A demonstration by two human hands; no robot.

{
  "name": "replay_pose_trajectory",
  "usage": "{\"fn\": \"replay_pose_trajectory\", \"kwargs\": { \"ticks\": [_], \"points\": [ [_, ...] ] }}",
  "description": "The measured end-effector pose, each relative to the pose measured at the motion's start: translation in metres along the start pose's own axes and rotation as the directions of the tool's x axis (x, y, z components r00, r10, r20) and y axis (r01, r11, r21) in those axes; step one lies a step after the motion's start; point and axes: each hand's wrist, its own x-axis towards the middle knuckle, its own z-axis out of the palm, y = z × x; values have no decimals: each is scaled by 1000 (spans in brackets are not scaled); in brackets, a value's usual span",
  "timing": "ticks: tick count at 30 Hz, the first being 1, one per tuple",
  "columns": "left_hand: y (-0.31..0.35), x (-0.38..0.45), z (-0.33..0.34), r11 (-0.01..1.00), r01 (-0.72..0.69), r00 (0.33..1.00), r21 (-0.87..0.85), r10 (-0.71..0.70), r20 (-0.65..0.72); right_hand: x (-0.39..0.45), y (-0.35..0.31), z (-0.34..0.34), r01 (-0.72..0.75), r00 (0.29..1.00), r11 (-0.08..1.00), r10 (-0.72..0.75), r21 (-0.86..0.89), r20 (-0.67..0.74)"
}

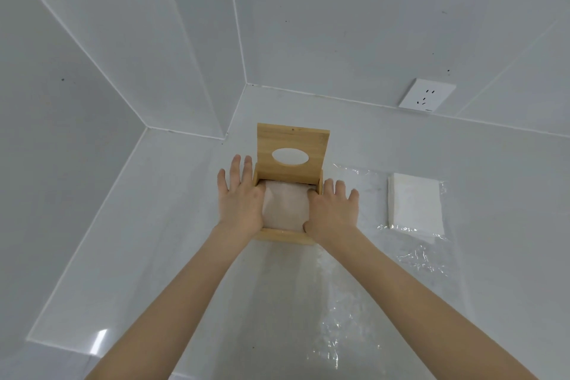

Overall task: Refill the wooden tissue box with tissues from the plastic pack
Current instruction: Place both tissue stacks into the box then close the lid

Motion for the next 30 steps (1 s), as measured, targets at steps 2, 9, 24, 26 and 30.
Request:
{"fn": "replay_pose_trajectory", "kwargs": {
  "ticks": [2, 9, 24, 26, 30],
  "points": [
    [1, 1, -1, 999, 11, 1000, 46, -11, 2, 2, -2, -4, 4, 1000, 1000, -3, -18, 20],
    [7, 6, -8, 989, 19, 996, 147, -31, 80, 4, -3, -9, -12, 996, 999, 9, 31, 85],
    [10, 1, -9, 982, 62, 997, 177, -68, 28, 5, -8, -14, -58, 993, 997, 64, -55, 98],
    [10, 1, -9, 983, 56, 997, 176, -63, 32, 5, -8, -12, -64, 993, 997, 67, -30, 98],
    [8, -4, -10, 992, 64, 997, 106, -68, 36, -1, -1, -9, -12, 1000, 999, 11, 45, 27]
  ]
}}
